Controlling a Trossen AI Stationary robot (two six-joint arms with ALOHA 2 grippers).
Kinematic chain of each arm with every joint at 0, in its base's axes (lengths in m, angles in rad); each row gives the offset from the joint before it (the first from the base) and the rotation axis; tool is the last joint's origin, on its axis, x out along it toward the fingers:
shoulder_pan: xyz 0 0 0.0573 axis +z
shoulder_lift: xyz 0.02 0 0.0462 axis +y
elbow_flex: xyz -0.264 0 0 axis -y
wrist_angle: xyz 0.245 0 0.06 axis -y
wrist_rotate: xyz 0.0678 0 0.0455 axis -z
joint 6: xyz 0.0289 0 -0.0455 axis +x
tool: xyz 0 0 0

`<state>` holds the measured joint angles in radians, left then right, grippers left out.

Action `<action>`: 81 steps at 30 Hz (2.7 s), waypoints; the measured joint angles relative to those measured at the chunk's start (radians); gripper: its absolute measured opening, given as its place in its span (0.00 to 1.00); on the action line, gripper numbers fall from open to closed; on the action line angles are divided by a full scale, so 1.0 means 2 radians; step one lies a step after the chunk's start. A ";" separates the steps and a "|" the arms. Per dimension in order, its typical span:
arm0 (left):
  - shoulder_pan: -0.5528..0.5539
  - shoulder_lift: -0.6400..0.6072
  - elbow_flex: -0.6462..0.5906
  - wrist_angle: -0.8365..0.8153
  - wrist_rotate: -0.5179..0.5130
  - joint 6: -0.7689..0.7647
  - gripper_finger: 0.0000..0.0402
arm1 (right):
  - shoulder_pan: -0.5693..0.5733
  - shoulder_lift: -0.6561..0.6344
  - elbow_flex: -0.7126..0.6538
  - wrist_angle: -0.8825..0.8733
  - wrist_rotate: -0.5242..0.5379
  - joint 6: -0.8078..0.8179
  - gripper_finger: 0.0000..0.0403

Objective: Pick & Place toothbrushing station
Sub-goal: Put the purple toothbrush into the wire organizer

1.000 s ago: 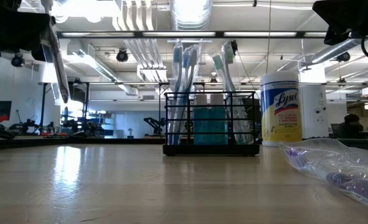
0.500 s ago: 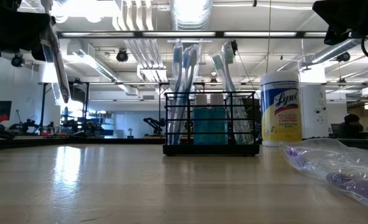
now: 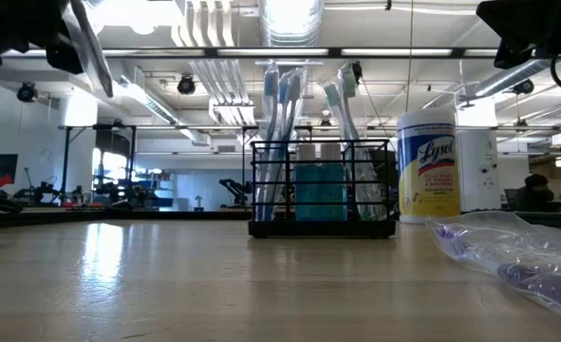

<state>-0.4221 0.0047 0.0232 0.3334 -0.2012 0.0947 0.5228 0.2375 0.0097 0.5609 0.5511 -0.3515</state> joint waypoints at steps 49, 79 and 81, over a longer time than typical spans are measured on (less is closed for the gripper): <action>0.068 0.665 0.557 -0.030 0.023 0.072 0.03 | -0.048 0.401 0.305 -0.007 -0.025 0.093 0.55; 0.103 0.715 0.592 -0.040 0.068 0.057 0.02 | -0.118 0.530 0.394 -0.004 -0.183 0.130 0.57; 0.105 0.715 0.592 -0.040 0.068 0.056 0.02 | -0.119 0.533 0.395 -0.001 -0.183 0.128 0.57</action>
<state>-0.2119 1.4349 1.2072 0.2541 -0.0656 0.2073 0.2848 1.3031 0.7990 0.5592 0.1844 -0.0965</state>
